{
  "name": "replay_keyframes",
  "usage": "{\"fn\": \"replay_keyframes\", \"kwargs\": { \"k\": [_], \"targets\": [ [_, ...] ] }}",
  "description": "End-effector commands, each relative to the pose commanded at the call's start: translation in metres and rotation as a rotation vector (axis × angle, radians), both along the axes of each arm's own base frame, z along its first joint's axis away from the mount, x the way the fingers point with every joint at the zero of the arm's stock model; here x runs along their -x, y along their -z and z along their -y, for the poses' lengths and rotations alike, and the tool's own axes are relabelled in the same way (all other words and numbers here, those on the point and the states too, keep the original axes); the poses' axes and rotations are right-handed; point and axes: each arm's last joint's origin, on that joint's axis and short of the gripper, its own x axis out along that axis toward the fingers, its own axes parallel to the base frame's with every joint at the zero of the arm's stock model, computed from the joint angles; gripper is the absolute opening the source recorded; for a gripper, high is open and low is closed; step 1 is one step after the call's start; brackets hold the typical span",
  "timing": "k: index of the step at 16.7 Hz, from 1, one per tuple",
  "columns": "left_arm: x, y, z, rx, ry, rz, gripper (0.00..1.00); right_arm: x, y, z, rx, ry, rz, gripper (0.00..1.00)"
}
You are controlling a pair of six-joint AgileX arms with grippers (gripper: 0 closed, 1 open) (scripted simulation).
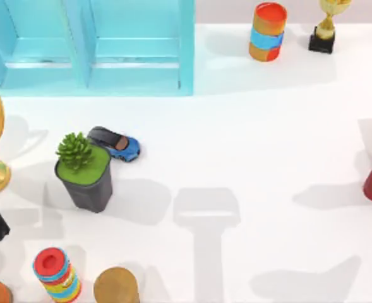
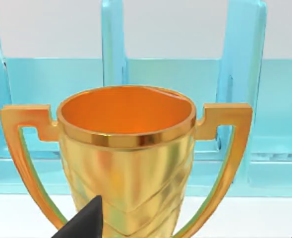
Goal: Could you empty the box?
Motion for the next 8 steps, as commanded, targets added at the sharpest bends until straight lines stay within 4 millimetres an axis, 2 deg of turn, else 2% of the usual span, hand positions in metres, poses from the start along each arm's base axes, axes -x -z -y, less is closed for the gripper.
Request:
{"fn": "replay_keyframes", "kwargs": {
  "k": [4,8],
  "targets": [
    [0.000,0.000,0.000,0.000,0.000,0.000,1.00,-0.045,0.002,0.036,-0.094,0.012,-0.392,1.00],
    [0.000,0.000,0.000,0.000,0.000,0.000,1.00,-0.077,0.008,0.068,-0.179,0.005,-0.609,1.00]
  ]
}}
